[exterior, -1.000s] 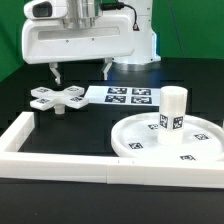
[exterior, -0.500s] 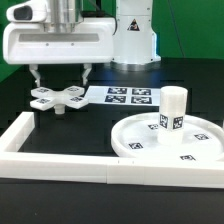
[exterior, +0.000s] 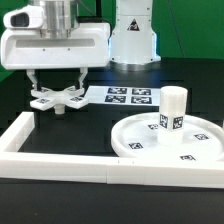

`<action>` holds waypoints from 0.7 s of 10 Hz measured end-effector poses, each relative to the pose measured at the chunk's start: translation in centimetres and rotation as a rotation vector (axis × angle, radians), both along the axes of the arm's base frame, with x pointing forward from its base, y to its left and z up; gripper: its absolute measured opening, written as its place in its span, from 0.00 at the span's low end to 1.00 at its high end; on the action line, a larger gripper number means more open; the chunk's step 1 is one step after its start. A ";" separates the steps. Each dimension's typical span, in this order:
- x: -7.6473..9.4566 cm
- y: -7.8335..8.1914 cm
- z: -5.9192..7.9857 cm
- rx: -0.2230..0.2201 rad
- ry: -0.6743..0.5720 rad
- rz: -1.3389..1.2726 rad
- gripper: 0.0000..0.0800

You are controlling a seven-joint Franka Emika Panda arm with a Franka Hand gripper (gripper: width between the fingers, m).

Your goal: Assemble round table

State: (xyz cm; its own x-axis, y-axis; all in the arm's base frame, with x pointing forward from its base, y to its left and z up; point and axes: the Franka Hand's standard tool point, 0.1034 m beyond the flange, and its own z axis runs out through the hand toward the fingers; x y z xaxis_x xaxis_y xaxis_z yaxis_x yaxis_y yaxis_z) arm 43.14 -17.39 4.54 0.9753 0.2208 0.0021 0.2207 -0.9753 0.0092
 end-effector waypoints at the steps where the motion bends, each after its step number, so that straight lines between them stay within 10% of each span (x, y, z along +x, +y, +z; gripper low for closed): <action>1: -0.1 -0.1 -0.1 0.000 0.003 -0.001 0.81; 7: -0.6 0.2 -0.9 0.005 0.020 0.001 0.81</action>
Offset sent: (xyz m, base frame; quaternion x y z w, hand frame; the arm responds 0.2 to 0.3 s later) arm 0.0017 0.0026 -0.0035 -0.0009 0.0034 0.0015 1.0000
